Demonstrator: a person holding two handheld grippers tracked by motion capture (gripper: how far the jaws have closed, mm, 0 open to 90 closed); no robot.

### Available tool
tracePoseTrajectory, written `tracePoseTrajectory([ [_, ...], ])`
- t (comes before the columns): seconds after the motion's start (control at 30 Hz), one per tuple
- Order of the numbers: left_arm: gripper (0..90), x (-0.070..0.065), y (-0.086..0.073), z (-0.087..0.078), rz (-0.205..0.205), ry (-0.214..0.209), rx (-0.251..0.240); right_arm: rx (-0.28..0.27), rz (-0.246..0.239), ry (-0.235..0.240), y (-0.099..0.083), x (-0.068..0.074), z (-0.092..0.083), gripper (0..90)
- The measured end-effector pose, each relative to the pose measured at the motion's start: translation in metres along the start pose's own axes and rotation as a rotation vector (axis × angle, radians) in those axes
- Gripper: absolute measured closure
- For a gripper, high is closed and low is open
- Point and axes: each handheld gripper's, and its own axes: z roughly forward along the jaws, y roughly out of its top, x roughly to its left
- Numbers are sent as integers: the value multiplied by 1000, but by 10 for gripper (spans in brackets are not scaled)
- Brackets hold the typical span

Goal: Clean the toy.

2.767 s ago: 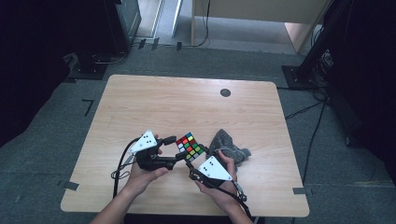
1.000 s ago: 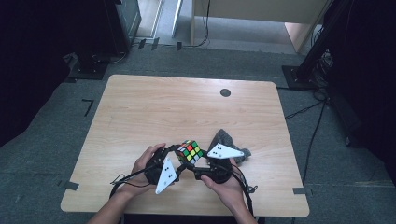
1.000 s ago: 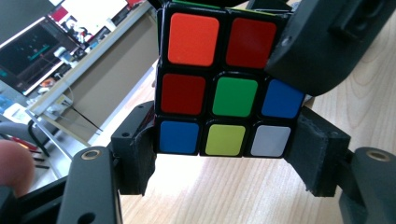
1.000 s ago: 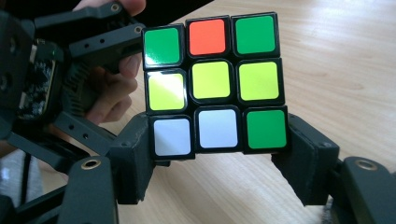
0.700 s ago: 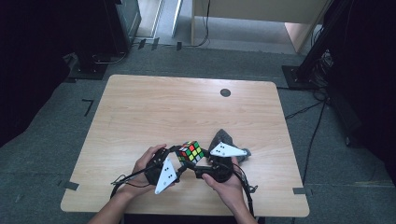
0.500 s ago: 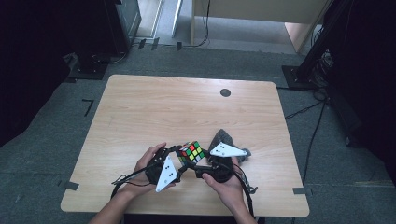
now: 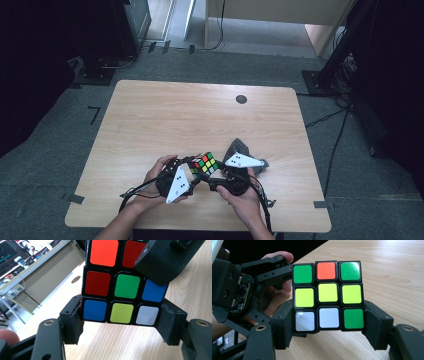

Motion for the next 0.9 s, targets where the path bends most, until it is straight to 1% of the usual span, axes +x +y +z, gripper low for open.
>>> tracePoseTrajectory([
  [0.03, 326, 0, 0, 0, 1, 3, -2, 0, 1, 2, 0, 0, 0, 342],
  [0.1, 329, 1, 1, -1, -18, -4, -9, -7, -1, 6, 0, -1, -1, 335],
  [0.13, 329, 2, 1, -1, -30, -9, -9, -12, -5, 3, 1, 0, -1, 316],
  [0.2, 330, 5, 0, -2, -54, -11, -15, -12, -19, -26, 2, 0, -1, 245],
  [0.3, 331, 11, -2, -4, -94, -9, -19, -25, -14, -29, 2, -2, -4, 192],
  [0.4, 331, 16, -5, -5, -129, 2, -20, -71, -10, -21, 5, -5, -11, 186],
  [0.5, 331, 21, -7, -7, -163, 4, -23, -125, -17, -28, 8, -9, -21, 221],
  [0.57, 332, 24, -8, -8, -182, 4, -27, -146, -22, -38, 9, -12, -26, 224],
  [0.63, 332, 26, -9, -8, -193, 3, -31, -146, -30, -78, 9, -16, -29, 225],
  [0.7, 332, 28, -10, -9, -203, 2, -33, -143, -43, -136, 8, -23, -31, 226],
  [0.8, 332, 30, -10, -11, -220, 0, -40, -126, -59, -262, 4, -36, -35, 240],
  [0.83, 333, 31, -11, -12, -228, 1, -41, -120, -65, -292, 3, -39, -36, 247],
  [0.87, 332, 32, -11, -12, -234, 1, -42, -109, -72, -336, 1, -44, -36, 261],
  [0.9, 332, 33, -11, -12, -241, -1, -43, -99, -72, -367, -2, -48, -36, 280],
])
